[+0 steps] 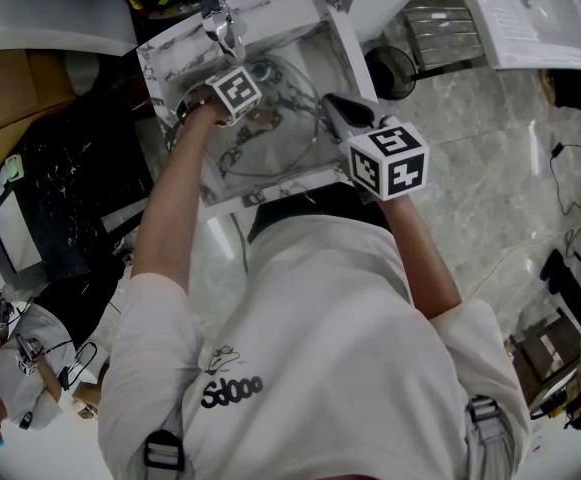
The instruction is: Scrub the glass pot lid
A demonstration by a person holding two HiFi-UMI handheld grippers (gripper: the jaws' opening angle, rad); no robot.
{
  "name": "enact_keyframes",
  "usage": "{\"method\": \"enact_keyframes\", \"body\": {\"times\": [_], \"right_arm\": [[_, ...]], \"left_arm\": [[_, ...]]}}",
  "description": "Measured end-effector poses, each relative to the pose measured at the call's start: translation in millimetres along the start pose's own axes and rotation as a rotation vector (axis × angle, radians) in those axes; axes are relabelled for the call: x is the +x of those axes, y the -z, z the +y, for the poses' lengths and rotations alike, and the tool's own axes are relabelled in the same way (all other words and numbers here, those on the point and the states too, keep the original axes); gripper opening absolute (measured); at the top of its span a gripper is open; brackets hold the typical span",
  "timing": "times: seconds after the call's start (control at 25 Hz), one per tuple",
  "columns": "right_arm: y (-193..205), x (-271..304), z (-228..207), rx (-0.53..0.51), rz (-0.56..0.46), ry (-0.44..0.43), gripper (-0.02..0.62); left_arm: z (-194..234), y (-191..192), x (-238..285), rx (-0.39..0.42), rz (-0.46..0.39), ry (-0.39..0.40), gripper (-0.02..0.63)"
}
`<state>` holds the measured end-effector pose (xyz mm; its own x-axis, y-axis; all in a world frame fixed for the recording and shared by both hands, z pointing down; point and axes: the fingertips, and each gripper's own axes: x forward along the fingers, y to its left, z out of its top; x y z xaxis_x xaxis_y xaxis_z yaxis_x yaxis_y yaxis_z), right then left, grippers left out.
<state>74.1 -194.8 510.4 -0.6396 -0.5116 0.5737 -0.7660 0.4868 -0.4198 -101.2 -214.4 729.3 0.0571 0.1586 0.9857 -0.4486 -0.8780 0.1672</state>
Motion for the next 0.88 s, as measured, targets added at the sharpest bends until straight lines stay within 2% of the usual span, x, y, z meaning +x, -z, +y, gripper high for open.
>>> {"method": "enact_keyframes", "body": {"times": [0.48, 0.64, 0.72, 0.88], "right_arm": [[-11, 9, 12, -0.031, 0.005, -0.015, 0.003], [-13, 11, 21, -0.027, 0.000, -0.015, 0.003], [-12, 11, 28, -0.024, 0.001, -0.014, 0.003], [-7, 11, 40, -0.021, 0.002, -0.009, 0.003]], "left_arm": [[-46, -28, 3, 0.053, -0.102, 0.052, 0.046], [-70, -17, 5, 0.112, -0.062, 0.091, 0.048], [-80, -13, 8, 0.138, -0.068, 0.089, 0.048], [-96, 7, 12, 0.125, -0.014, 0.118, 0.048]]}}
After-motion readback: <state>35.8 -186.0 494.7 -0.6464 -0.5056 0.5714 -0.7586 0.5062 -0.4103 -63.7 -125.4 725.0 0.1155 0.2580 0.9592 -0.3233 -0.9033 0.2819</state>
